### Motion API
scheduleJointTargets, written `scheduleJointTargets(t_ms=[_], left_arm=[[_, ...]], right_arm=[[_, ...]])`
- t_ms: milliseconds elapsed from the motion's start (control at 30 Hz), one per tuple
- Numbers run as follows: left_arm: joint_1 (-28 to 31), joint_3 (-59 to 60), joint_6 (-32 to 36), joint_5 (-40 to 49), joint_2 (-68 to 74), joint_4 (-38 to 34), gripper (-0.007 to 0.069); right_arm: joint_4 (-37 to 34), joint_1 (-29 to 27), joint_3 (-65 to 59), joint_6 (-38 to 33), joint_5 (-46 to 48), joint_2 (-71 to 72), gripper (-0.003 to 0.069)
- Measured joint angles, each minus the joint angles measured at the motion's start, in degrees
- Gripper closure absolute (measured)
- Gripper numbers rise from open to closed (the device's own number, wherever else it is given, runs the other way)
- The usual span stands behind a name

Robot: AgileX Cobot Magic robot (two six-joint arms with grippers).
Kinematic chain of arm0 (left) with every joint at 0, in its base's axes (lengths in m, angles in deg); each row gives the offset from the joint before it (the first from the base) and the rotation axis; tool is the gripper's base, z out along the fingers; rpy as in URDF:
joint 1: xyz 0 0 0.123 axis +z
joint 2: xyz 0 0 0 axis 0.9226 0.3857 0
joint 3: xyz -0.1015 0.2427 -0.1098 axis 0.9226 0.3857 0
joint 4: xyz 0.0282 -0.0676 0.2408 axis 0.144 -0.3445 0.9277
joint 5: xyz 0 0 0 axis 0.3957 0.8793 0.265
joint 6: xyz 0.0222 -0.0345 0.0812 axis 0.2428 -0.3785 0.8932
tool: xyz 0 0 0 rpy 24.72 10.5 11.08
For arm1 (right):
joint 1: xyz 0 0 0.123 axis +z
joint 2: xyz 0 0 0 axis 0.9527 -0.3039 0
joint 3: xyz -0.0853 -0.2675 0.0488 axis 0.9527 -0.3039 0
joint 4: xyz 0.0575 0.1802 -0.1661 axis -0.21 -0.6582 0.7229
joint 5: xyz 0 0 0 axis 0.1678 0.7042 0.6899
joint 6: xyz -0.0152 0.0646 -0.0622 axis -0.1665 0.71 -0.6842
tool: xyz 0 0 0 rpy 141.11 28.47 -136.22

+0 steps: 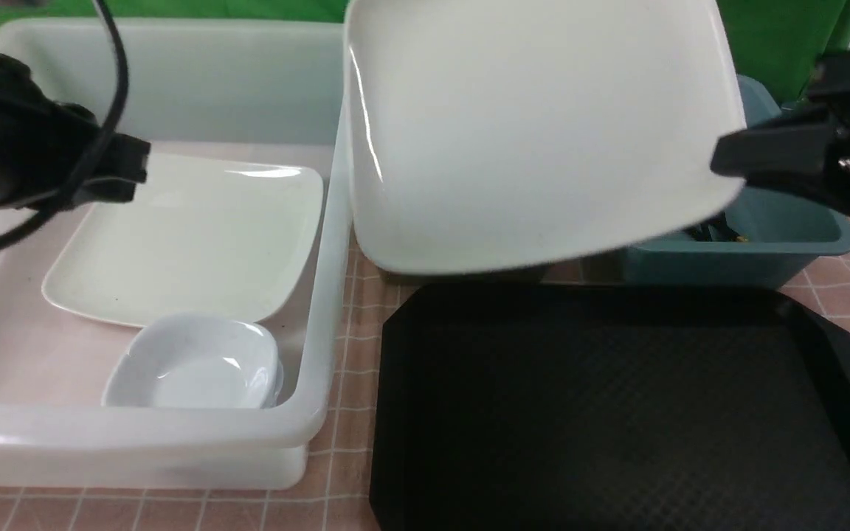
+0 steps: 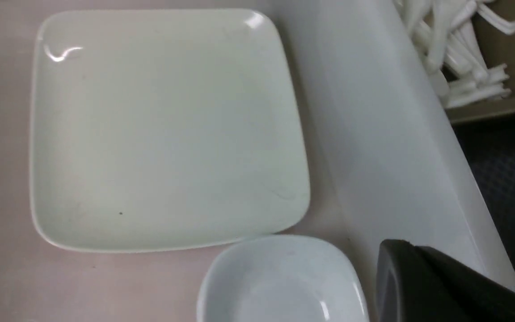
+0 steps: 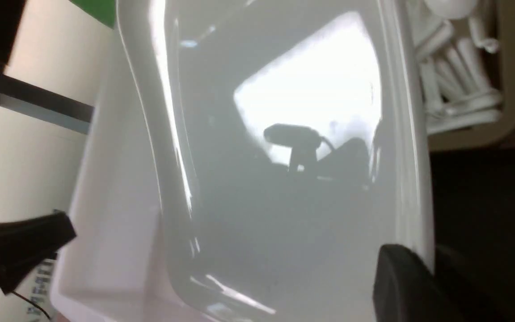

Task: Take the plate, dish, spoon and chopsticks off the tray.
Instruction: Use the right arm to put the plate into the large storage box on the left

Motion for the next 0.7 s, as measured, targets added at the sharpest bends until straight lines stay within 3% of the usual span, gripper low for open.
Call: scheduleJointTargets(t_ms=[67, 100, 333, 700], left_arm=[[1.04, 0.0, 0.0, -0.3, -0.31, -0.85, 0.062], [2.93, 0.0, 0.0, -0.61, -0.79, -2.59, 0.062], [7.36, -0.01, 0.0, -0.75, -2.96, -4.58, 0.062], [11.88, -0.06, -0.11, -0.29, -4.69, -2.82, 0.062]], right_arm=[[-0.95, 1.72, 1.43, -0.39, -1.71, -1.71, 0.0582], [-2.14, 6.07, 4.07, -0.57, -5.53, -5.97, 0.0582], [-3.57, 19.6, 18.48, 2.51, -15.06, -24.24, 0.0582], [-4.14, 27.44, 31.64, 10.47, -26.33, -42.11, 0.0582]])
